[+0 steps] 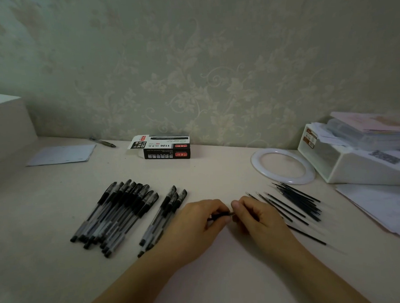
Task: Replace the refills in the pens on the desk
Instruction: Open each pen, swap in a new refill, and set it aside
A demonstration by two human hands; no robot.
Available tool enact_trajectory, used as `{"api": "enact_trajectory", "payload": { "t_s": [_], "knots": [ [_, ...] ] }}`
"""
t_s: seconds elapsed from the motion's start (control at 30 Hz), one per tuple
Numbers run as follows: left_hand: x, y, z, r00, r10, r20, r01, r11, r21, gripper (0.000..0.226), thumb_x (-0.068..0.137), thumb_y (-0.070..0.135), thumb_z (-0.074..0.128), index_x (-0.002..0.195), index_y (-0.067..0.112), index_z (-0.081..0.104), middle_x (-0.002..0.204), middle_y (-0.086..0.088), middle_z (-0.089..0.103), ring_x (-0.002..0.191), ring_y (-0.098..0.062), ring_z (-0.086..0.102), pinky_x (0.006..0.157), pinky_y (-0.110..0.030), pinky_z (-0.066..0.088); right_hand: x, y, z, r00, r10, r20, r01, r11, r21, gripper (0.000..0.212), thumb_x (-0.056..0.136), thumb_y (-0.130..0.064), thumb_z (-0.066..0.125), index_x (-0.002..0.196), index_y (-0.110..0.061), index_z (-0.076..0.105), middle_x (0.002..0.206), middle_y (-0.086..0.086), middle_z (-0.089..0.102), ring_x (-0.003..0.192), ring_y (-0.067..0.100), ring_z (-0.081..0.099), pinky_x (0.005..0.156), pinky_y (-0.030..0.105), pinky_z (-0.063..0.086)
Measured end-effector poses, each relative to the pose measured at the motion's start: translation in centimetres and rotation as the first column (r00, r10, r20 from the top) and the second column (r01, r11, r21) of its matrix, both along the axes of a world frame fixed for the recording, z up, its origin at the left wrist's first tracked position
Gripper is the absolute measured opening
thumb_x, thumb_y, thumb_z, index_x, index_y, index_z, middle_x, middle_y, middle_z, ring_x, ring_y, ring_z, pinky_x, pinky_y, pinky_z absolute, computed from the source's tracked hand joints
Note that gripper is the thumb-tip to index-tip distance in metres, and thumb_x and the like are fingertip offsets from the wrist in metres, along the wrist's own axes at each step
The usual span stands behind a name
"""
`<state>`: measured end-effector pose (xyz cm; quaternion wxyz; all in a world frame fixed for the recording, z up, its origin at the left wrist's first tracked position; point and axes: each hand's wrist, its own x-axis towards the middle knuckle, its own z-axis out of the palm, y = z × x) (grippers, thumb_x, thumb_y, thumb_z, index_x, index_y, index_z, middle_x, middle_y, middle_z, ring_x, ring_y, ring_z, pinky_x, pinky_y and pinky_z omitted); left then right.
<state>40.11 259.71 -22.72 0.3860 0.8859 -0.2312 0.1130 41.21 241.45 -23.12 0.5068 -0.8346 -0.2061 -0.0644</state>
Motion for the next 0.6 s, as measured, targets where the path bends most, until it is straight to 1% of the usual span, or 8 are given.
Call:
{"api": "enact_trajectory", "payload": {
  "t_s": [0.07,0.13,0.17,0.23,0.3,0.4,0.5,0.6],
  "knots": [
    [0.11,0.09,-0.02,1.0,0.025,-0.002,-0.025,0.999,-0.022,0.012,0.094,0.032,0.058,0.097,0.025,0.068,0.082,0.014,0.066,0.077,-0.002,0.062,0.071,-0.027,0.053,-0.05,0.01,0.06,1.0,0.02,-0.007,-0.02,1.0,0.004,0.026,0.093,-0.045,0.055,0.074,-0.028,0.06,0.066,-0.006,0.061,0.06,0.003,0.052,0.06,0.017,0.042],
    [0.15,0.16,-0.02,0.999,0.036,0.0,-0.036,0.999,-0.019,0.015,0.094,0.032,0.057,0.094,0.022,0.068,0.077,0.01,0.066,0.072,-0.006,0.061,0.067,-0.032,0.052,-0.04,-0.05,0.06,0.999,0.045,0.001,-0.045,0.999,-0.014,0.018,0.096,-0.034,0.057,0.079,-0.033,0.062,0.07,-0.007,0.064,0.063,0.004,0.055,0.062,0.016,0.044],
    [0.13,0.19,0.01,0.999,0.035,0.003,-0.035,0.999,-0.011,0.017,0.094,0.033,0.057,0.093,0.022,0.069,0.075,0.009,0.066,0.07,-0.007,0.06,0.067,-0.034,0.051,0.0,-0.11,0.05,0.998,0.055,0.009,-0.055,0.998,-0.023,0.019,0.097,-0.031,0.057,0.079,-0.033,0.062,0.068,-0.007,0.062,0.062,0.004,0.054,0.061,0.016,0.043],
    [0.09,0.23,0.1,1.0,0.019,0.003,-0.019,1.0,-0.009,0.017,0.095,0.034,0.056,0.091,0.023,0.069,0.072,0.01,0.064,0.069,-0.008,0.059,0.065,-0.032,0.05,0.06,-0.18,0.07,0.998,0.066,0.015,-0.066,0.997,-0.027,0.023,0.097,-0.028,0.057,0.076,-0.033,0.061,0.062,-0.008,0.055,0.059,0.002,0.047,0.057,0.014,0.038],
    [0.09,0.25,0.17,1.0,0.0,0.008,0.0,1.0,-0.006,0.015,0.094,0.033,0.057,0.089,0.024,0.068,0.071,0.014,0.061,0.07,-0.006,0.059,0.064,-0.025,0.048,0.13,-0.25,0.06,0.998,0.063,0.007,-0.063,0.998,-0.022,0.027,0.097,-0.027,0.058,0.071,-0.033,0.059,0.059,-0.01,0.05,0.056,0.001,0.043,0.055,0.014,0.035],
    [0.18,0.29,0.26,0.999,-0.006,0.043,0.005,1.0,0.026,0.013,0.094,0.032,0.058,0.091,0.027,0.069,0.071,0.019,0.058,0.073,-0.002,0.057,0.062,-0.012,0.042,0.24,-0.37,0.03,0.998,0.065,-0.01,-0.065,0.998,-0.017,0.029,0.097,-0.025,0.059,0.069,-0.032,0.058,0.058,-0.011,0.048,0.056,0.001,0.041,0.056,0.013,0.035],
    [0.35,0.39,0.35,0.995,-0.007,0.098,0.002,0.999,0.044,0.012,0.093,0.032,0.06,0.095,0.027,0.071,0.073,0.016,0.06,0.072,-0.002,0.054,0.063,-0.012,0.038,0.32,-0.45,0.04,0.995,0.093,-0.042,-0.092,0.995,0.024,0.026,0.096,-0.026,0.059,0.071,-0.027,0.06,0.06,-0.009,0.049,0.058,0.003,0.043,0.057,0.014,0.036],
    [0.39,0.48,0.41,0.984,0.015,0.178,-0.032,0.995,0.095,0.011,0.092,0.035,0.061,0.092,0.031,0.071,0.067,0.015,0.051,0.067,-0.003,0.045,0.062,-0.017,0.033,0.37,-0.47,0.17,0.991,0.112,-0.069,-0.109,0.993,0.053,0.022,0.093,-0.032,0.058,0.073,-0.024,0.061,0.061,-0.009,0.049,0.059,0.003,0.043,0.058,0.014,0.037]
  ]
}}
